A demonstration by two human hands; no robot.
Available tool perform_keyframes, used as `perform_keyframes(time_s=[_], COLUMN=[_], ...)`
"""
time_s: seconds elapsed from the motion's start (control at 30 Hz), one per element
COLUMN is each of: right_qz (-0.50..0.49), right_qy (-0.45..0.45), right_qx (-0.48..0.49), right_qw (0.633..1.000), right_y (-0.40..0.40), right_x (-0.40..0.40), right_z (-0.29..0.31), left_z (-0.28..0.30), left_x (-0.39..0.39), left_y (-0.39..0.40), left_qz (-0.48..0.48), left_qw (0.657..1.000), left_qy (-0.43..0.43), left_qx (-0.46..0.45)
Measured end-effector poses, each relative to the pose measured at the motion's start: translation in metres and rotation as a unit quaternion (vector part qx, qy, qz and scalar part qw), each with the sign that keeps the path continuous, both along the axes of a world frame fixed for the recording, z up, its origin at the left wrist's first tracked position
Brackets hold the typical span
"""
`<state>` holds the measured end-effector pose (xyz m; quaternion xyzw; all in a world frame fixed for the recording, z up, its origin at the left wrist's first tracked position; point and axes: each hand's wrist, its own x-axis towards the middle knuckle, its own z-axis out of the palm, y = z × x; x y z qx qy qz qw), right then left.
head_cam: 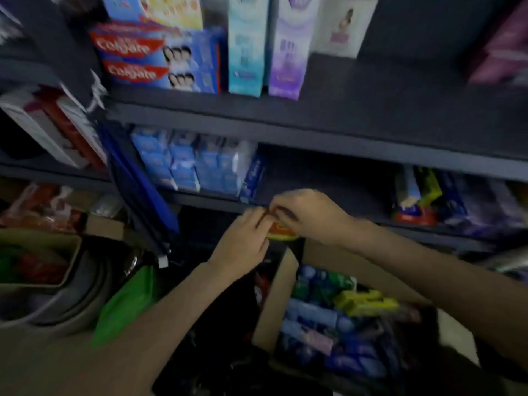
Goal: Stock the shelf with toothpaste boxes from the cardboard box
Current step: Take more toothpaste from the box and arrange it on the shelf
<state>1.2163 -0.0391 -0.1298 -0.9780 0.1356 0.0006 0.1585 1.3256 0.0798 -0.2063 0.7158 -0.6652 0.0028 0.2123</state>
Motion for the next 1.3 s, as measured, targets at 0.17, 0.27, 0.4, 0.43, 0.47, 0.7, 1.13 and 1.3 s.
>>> perform_keyframes(time_s=[0.17, 0.27, 0.4, 0.43, 0.47, 0.7, 1.13, 1.3], right_qz=[-0.117, -0.119, -0.082, -0.092, -0.103, -0.184, -0.248, -0.173], right_qy=[0.254, 0.348, 0.409, 0.419, 0.423, 0.386, 0.111, 0.042], right_qx=[0.055, 0.098, 0.045, 0.031, 0.02, 0.15, 0.461, 0.485], right_qw=[0.959, 0.925, 0.908, 0.903, 0.9, 0.892, 0.845, 0.856], right_y=[-0.012, -0.002, 0.011, 0.011, 0.011, 0.003, -0.052, -0.043], right_x=[-0.1, -0.133, -0.15, -0.15, -0.151, -0.149, -0.071, -0.034], right_z=[-0.147, -0.217, -0.301, -0.315, -0.324, -0.315, -0.041, 0.032], left_z=[-0.079, -0.106, -0.14, -0.147, -0.154, -0.164, 0.007, 0.083], left_x=[-0.066, -0.088, -0.096, -0.095, -0.092, -0.08, -0.009, 0.028], left_y=[0.001, -0.003, -0.003, -0.004, -0.004, -0.008, -0.035, -0.013], left_qz=[-0.085, -0.107, -0.097, -0.086, -0.074, -0.027, -0.045, 0.005], left_qw=[0.949, 0.919, 0.892, 0.888, 0.884, 0.896, 0.85, 0.867], left_qy=[0.009, -0.005, 0.004, 0.016, 0.026, 0.083, 0.36, 0.379], left_qx=[0.303, 0.379, 0.442, 0.452, 0.461, 0.434, 0.383, 0.324])
